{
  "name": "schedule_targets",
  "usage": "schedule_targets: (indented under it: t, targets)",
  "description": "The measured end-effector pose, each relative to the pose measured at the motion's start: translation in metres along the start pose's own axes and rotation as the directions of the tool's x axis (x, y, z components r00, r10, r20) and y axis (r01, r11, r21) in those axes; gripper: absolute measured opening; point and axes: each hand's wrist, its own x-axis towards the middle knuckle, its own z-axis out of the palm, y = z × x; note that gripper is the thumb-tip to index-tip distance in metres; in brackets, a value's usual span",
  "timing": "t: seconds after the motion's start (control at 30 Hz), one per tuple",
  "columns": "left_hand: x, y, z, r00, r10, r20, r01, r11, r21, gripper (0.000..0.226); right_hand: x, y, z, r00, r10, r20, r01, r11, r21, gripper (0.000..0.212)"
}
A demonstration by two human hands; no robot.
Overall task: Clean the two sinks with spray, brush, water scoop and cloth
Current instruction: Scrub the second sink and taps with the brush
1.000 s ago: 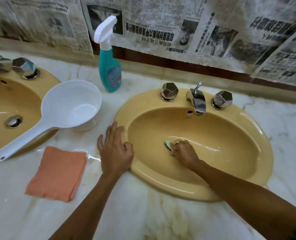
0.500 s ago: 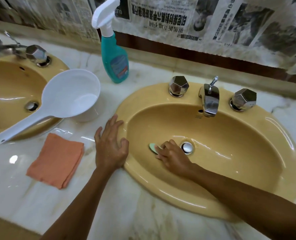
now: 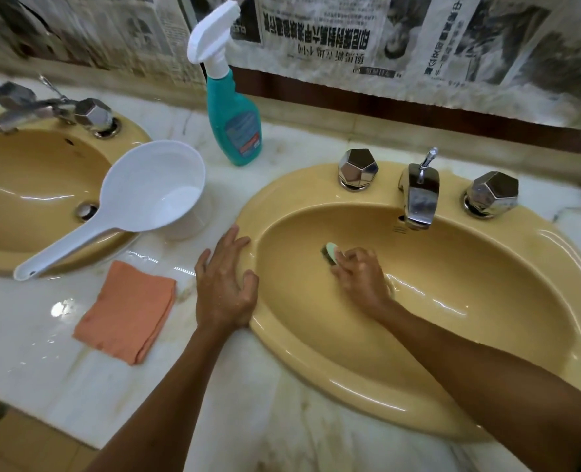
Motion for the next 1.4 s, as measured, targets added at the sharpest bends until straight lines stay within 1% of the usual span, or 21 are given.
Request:
schedule_targets:
  t: [0.03, 0.13, 0.17, 0.23, 0.33, 0.37, 0.47, 0.53, 0.57, 0.67, 0.7, 0.77, 0.83, 0.87, 0.97, 1.0, 1.13, 1.2, 1.27, 1.3, 1.4]
  targets:
    - [0.000, 0.000, 0.000, 1.000, -0.001, -0.001, 0.001, 1.000, -0.001, 0.063, -0.007, -0.009, 0.008, 1.000, -0.026, -0.017, 0.027, 0.997, 0.075, 0.029]
    - [0.001, -0.001, 0.000, 1.000, 0.008, -0.003, -0.008, 1.000, 0.001, 0.064, -0.044, -0.052, 0.026, 0.951, -0.296, 0.088, 0.266, 0.930, 0.256, 0.031]
    - [0.001, -0.001, 0.000, 1.000, 0.011, -0.002, -0.011, 1.000, 0.001, 0.064, -0.045, -0.057, 0.024, 0.941, -0.317, 0.120, 0.274, 0.919, 0.284, 0.032]
    - [0.001, -0.001, 0.000, 1.000, 0.013, -0.007, -0.013, 1.000, 0.002, 0.064, -0.026, -0.049, 0.022, 0.971, -0.216, 0.103, 0.181, 0.946, 0.270, 0.031]
    - [0.000, -0.001, 0.000, 1.000, 0.012, -0.009, -0.012, 1.000, 0.001, 0.063, -0.002, -0.031, 0.017, 0.996, 0.093, 0.005, -0.091, 0.962, 0.258, 0.031]
    - [0.000, -0.001, 0.000, 1.000, 0.013, -0.011, -0.013, 1.000, 0.000, 0.063, -0.002, -0.038, 0.018, 0.998, 0.061, 0.001, -0.059, 0.961, 0.272, 0.030]
    - [0.001, -0.002, 0.001, 1.000, 0.016, -0.013, -0.016, 1.000, 0.000, 0.061, -0.024, -0.085, 0.013, 0.962, -0.270, 0.045, 0.235, 0.901, 0.365, 0.027]
    - [0.000, -0.003, 0.001, 1.000, 0.014, -0.015, -0.014, 1.000, -0.001, 0.061, -0.019, -0.090, 0.013, 0.934, -0.356, 0.039, 0.318, 0.875, 0.365, 0.027]
    - [0.000, -0.003, 0.001, 1.000, 0.014, -0.016, -0.014, 1.000, -0.002, 0.061, -0.010, -0.084, 0.015, 0.949, -0.316, 0.022, 0.290, 0.895, 0.337, 0.028]
    - [0.000, -0.001, 0.002, 1.000, 0.015, -0.011, -0.015, 1.000, -0.004, 0.061, 0.011, -0.062, 0.018, 0.993, 0.030, -0.113, 0.009, 0.946, 0.323, 0.028]
    - [0.000, -0.002, 0.001, 1.000, 0.016, -0.013, -0.016, 1.000, -0.005, 0.061, 0.010, -0.066, 0.021, 0.990, 0.038, -0.139, 0.008, 0.947, 0.320, 0.028]
    - [0.001, -0.002, 0.001, 1.000, 0.021, -0.010, -0.022, 1.000, -0.004, 0.062, -0.005, -0.092, 0.024, 0.971, -0.196, -0.134, 0.226, 0.937, 0.268, 0.025]
    - [0.000, -0.003, 0.000, 1.000, 0.020, -0.007, -0.020, 1.000, -0.001, 0.062, -0.007, -0.099, 0.025, 0.901, -0.407, -0.150, 0.433, 0.870, 0.236, 0.025]
    - [0.001, -0.002, 0.000, 1.000, 0.018, -0.006, -0.018, 1.000, 0.000, 0.063, 0.002, -0.098, 0.022, 0.914, -0.373, -0.161, 0.402, 0.885, 0.233, 0.025]
    - [0.000, -0.001, -0.001, 1.000, 0.018, 0.001, -0.018, 1.000, 0.009, 0.063, 0.024, -0.090, 0.015, 0.965, -0.054, -0.255, 0.129, 0.949, 0.287, 0.028]
    - [0.001, -0.001, -0.001, 1.000, 0.020, 0.000, -0.020, 1.000, 0.010, 0.063, 0.019, -0.095, 0.018, 0.967, -0.013, -0.253, 0.095, 0.944, 0.315, 0.029]
    - [0.000, -0.003, 0.000, 1.000, 0.023, -0.002, -0.023, 1.000, 0.009, 0.061, -0.017, -0.098, 0.030, 0.991, -0.117, -0.072, 0.132, 0.951, 0.279, 0.032]
    - [0.001, -0.002, 0.000, 1.000, 0.016, -0.008, -0.016, 1.000, 0.003, 0.058, -0.005, -0.069, 0.017, 0.998, 0.065, -0.001, -0.063, 0.978, 0.201, 0.027]
    - [0.000, -0.002, 0.000, 1.000, 0.011, -0.008, -0.011, 1.000, -0.001, 0.057, 0.002, -0.038, 0.003, 0.960, 0.279, 0.019, -0.279, 0.958, 0.069, 0.024]
    - [0.000, -0.002, 0.001, 1.000, 0.011, -0.007, -0.011, 1.000, -0.002, 0.057, -0.002, -0.028, 0.000, 0.957, 0.282, 0.071, -0.279, 0.959, -0.046, 0.026]
    - [0.000, -0.003, 0.000, 1.000, 0.019, 0.004, -0.019, 1.000, 0.016, 0.057, -0.032, -0.023, -0.010, 0.928, 0.084, 0.363, 0.003, 0.973, -0.233, 0.031]
